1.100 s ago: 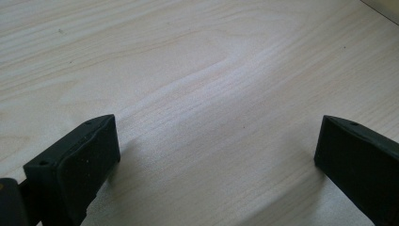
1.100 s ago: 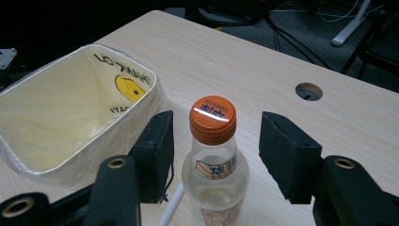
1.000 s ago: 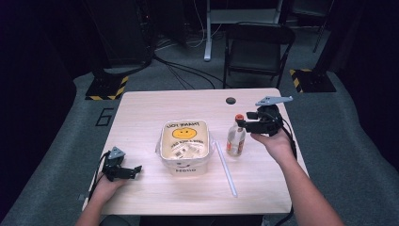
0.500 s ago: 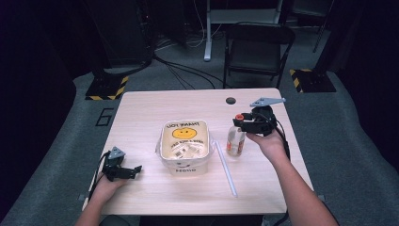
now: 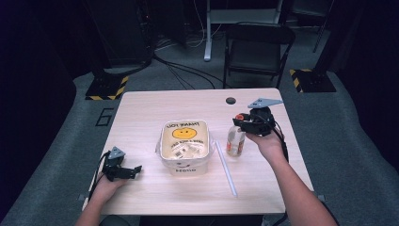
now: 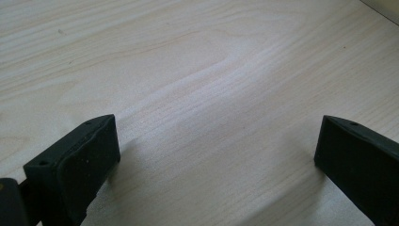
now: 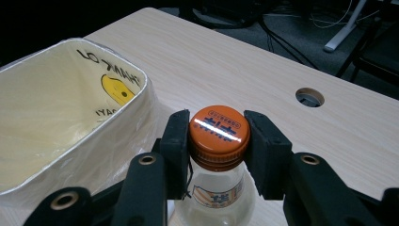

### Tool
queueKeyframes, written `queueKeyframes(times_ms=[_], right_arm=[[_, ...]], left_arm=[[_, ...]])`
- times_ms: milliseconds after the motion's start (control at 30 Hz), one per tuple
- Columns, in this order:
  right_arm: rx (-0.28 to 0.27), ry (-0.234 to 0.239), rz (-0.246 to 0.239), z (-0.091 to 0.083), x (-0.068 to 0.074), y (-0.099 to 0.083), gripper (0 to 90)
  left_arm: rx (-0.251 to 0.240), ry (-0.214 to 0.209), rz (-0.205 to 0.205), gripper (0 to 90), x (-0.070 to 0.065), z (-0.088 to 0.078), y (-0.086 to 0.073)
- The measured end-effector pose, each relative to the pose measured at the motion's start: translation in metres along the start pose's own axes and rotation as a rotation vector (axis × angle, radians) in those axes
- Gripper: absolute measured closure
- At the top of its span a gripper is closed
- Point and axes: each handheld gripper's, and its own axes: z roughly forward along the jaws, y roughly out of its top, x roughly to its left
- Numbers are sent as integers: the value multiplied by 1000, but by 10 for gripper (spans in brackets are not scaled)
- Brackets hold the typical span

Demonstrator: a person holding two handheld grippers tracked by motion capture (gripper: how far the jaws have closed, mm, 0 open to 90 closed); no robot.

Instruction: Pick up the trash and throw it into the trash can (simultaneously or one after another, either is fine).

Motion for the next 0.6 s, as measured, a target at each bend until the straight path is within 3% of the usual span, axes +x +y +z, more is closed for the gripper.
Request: queueKeyframes(times_ms=[400,600], right_arm=[[8,4,-21,-10,3,10,620],[-3,10,-43,-22,7,23,620]], left_arm=[[2,-1,1,4,0,0,0],[1,-1,0,4,0,0,0]])
